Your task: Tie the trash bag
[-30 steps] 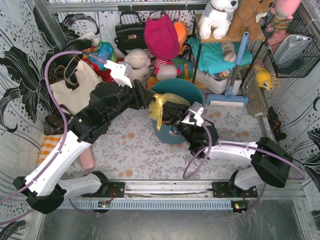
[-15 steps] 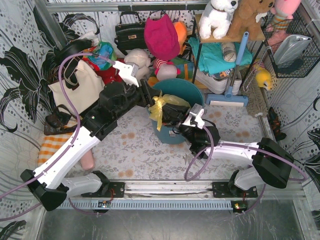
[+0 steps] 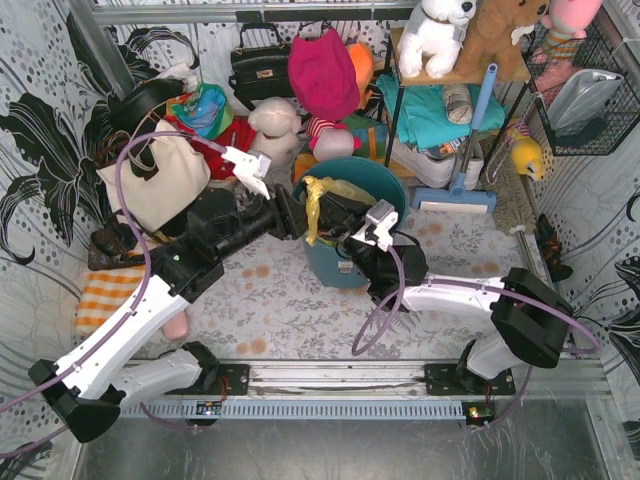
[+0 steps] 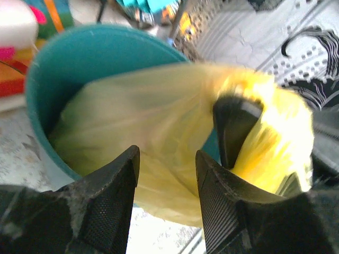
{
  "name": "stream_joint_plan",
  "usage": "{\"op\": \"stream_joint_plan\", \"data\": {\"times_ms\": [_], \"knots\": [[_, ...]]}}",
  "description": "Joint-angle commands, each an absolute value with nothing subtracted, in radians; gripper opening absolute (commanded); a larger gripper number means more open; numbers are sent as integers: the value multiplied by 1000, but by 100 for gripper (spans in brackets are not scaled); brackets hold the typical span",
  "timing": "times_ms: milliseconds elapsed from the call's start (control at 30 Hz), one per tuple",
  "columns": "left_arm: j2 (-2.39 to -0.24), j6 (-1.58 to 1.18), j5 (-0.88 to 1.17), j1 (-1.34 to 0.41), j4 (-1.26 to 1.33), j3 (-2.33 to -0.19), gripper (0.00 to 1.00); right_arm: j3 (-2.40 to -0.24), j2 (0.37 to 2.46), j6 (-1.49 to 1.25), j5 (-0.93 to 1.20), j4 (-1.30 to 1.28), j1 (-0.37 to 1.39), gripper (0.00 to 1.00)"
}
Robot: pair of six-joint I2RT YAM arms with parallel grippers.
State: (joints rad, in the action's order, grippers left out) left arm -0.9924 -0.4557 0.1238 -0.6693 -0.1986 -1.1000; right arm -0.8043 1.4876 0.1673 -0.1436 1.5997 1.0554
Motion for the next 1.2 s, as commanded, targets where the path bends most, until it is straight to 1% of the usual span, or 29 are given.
{"op": "stream_joint_plan", "data": {"times_ms": [0,133,267,467,667,733,833,1000,1167], "knots": [[-999,-476,268,-688,-205,-1073,55,-878,1526,212,-166,1694,1052,0],[-1018,-476,322,-689,-217,-1075,54,-893,1537,236,-174,1694,1052,0],[-995,-452,281,-688,-261,-1096,54,-877,1535,254,-179,1694,1051,0],[-921,-411,-23,-688,-354,-1187,54,-826,1508,252,-165,1694,1051,0],[-918,-444,-142,-687,-344,-1285,54,-797,1496,214,-143,1693,1051,0],[-952,-473,-138,-688,-358,-1337,55,-794,1497,209,-141,1693,1051,0],[-1015,-478,-71,-688,-376,-1404,53,-797,1500,212,-134,1693,1051,0],[-1056,-479,-41,-688,-371,-1432,54,-808,1500,222,-122,1692,1051,0],[-1096,-470,-53,-689,-418,-1462,50,-811,1497,222,-123,1692,1051,0]]}}
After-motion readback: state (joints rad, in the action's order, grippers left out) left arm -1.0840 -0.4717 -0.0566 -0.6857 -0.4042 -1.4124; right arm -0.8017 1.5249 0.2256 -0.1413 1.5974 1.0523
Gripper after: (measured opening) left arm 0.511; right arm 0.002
